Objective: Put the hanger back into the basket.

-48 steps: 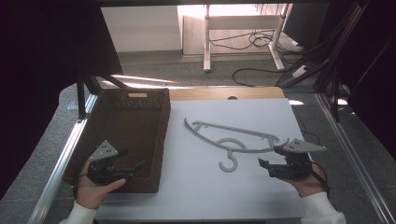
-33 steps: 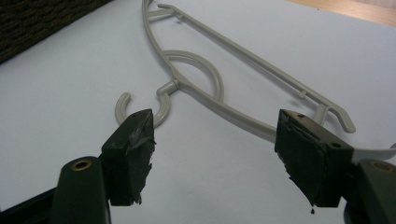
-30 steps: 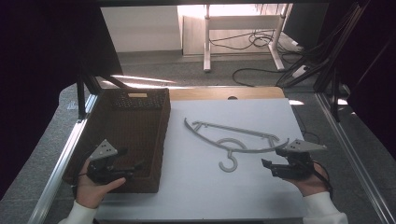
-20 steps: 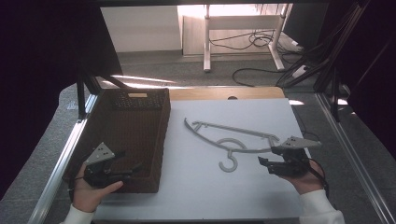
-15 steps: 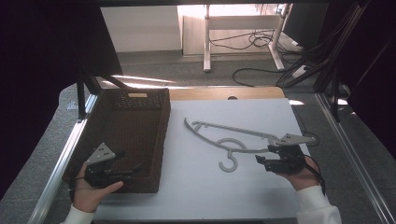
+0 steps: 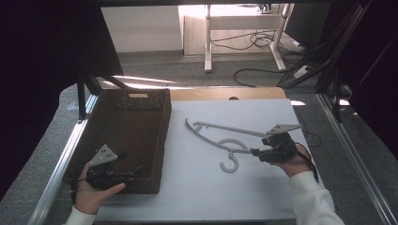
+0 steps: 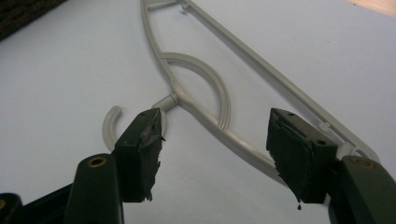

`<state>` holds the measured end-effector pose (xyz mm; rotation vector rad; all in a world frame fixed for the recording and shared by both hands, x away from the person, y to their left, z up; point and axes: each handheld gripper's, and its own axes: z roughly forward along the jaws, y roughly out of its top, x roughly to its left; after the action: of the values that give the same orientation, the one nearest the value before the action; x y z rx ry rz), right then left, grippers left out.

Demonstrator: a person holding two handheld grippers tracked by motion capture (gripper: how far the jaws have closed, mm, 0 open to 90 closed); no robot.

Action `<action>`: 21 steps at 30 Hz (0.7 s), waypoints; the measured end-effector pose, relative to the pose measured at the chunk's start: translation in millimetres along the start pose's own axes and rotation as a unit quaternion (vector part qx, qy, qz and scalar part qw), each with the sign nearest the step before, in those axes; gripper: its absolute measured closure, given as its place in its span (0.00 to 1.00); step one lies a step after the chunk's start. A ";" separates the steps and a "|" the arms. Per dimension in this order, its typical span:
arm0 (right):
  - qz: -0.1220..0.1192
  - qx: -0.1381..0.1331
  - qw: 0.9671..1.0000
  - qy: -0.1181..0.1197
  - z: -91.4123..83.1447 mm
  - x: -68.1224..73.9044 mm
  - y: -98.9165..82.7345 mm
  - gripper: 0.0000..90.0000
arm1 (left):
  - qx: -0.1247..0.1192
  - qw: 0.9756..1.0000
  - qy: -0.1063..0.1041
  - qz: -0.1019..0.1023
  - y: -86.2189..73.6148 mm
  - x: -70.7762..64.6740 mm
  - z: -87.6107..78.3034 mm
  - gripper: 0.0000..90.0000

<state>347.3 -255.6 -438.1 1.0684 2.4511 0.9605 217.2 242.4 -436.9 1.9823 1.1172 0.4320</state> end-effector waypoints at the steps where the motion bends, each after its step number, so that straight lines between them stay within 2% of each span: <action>1: 0.000 0.000 1.000 0.000 0.0 0.0 0.0 0.40 | 0.000 1.000 0.000 -0.001 0.0 -0.1 0.3 0.24; 8: -0.007 0.021 1.000 0.006 17.1 -8.3 18.1 0.41 | 0.001 1.000 0.002 -0.002 -0.4 0.6 0.1 0.24; 13: -0.024 0.039 0.999 0.008 33.5 -12.1 32.0 0.41 | 0.001 1.000 0.002 -0.001 -0.5 1.5 0.3 0.24; 14: -0.032 0.051 0.998 0.012 41.7 -12.9 37.4 0.42 | 0.001 1.000 0.001 -0.001 -0.4 1.8 -0.1 0.24; 18: -0.041 0.069 0.997 0.019 53.0 -13.5 42.9 0.43 | 0.000 1.000 0.000 -0.001 -0.6 2.3 0.1 0.24; 21: -0.053 0.095 0.994 0.019 68.3 -14.2 45.9 0.46 | 0.000 1.000 -0.002 0.000 -0.9 2.0 1.2 0.24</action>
<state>415.8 -211.7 -456.6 0.9724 2.6434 0.7344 218.6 243.8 -438.5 1.9834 1.1149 0.4277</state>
